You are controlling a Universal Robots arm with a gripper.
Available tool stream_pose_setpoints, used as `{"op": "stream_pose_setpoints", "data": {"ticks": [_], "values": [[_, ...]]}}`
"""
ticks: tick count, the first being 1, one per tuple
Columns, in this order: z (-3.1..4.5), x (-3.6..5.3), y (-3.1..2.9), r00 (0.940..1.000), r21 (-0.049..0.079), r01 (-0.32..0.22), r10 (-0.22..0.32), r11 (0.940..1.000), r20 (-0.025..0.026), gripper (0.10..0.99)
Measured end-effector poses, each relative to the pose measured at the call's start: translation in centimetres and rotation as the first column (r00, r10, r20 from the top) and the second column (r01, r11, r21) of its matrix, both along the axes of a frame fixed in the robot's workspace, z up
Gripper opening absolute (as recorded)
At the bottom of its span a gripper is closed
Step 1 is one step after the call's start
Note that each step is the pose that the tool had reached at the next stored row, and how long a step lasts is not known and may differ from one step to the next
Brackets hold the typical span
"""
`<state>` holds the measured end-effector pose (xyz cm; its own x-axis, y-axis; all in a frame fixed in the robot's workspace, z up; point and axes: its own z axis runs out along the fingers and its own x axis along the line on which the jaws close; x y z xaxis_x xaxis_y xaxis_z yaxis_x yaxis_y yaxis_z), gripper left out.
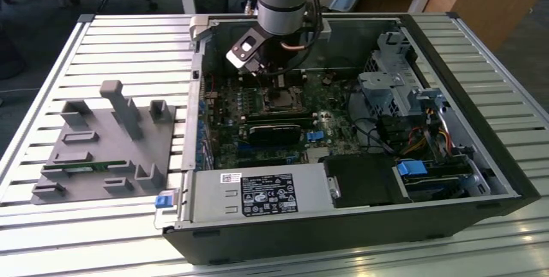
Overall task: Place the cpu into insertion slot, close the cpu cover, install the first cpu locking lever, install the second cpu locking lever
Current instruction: 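Close the cpu cover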
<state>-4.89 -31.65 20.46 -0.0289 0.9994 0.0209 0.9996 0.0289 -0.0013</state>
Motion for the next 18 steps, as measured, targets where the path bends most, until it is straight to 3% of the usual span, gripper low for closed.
{"op": "stream_pose_setpoints", "data": {"ticks": [14,18], "values": [[-0.44,-0.08,0.00,1.0000,0.001,0.000,0.000,1.0000,0.0000,0.106],[0.16,-0.11,0.00,1.0000,0.002,0.000,0.000,1.0000,-0.0001,0.106]]}}
